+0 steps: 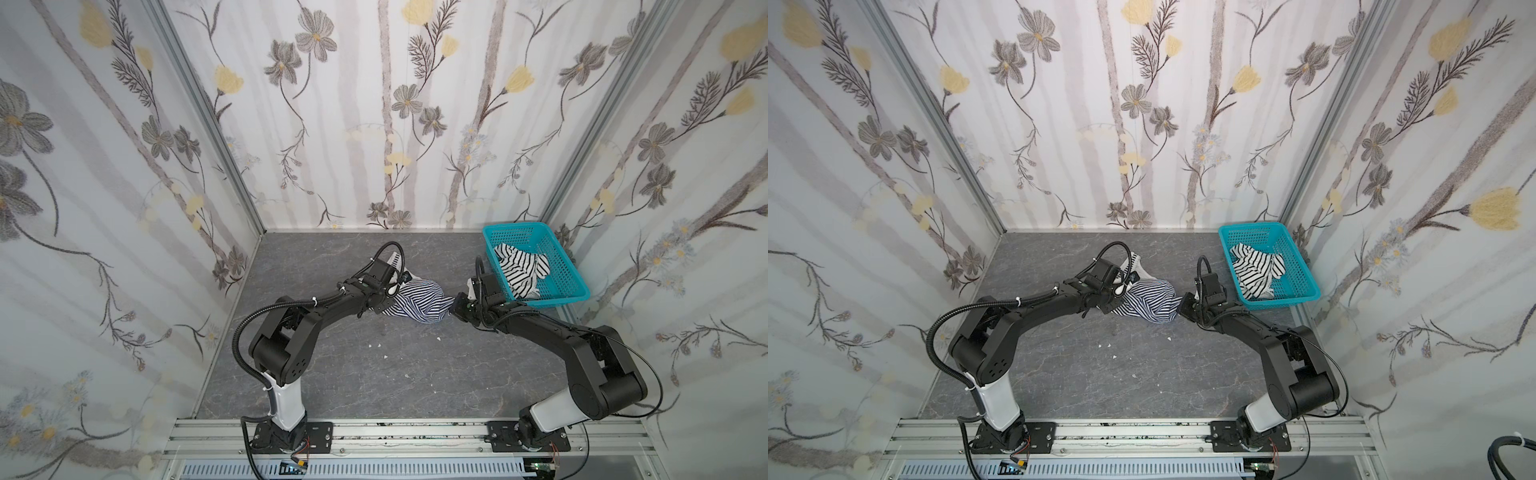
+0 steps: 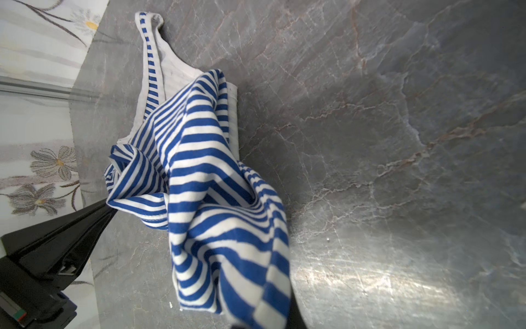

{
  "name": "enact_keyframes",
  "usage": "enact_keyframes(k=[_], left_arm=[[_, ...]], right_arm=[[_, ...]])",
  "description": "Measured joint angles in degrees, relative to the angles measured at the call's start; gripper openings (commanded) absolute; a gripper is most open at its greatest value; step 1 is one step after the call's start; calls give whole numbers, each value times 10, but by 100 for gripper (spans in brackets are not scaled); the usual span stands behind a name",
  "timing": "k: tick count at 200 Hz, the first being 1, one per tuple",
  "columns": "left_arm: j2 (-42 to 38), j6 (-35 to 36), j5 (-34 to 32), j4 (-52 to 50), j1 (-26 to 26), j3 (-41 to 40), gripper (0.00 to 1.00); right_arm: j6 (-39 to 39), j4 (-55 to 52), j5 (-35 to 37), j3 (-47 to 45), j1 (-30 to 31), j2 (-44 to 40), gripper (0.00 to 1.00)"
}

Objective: Fold and stack tank tops
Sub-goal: Smooth out the tank top at the center of the table.

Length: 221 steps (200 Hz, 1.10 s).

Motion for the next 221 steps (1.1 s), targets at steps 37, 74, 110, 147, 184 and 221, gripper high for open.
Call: enact_keyframes(k=[37, 74, 110, 147, 184, 221], left_arm=[[-83, -10, 16, -8, 47, -10, 0], [-156, -34, 63, -38, 101, 10, 0], [-226, -74, 99, -62, 116, 38, 0], [-294, -114, 101, -74, 130, 104, 0], [-356, -148, 95, -88, 130, 165, 0], [-386, -167, 76, -125, 130, 235, 0]], right_arm=[[-14, -18, 0, 24, -11, -40, 0], [-37, -64, 0, 75, -20, -84, 0], [-56, -117, -1, 141, -21, -123, 0], [-74, -184, -1, 225, -21, -182, 0], [-89, -243, 0, 302, -11, -243, 0], [-98, -304, 5, 359, 12, -295, 0]])
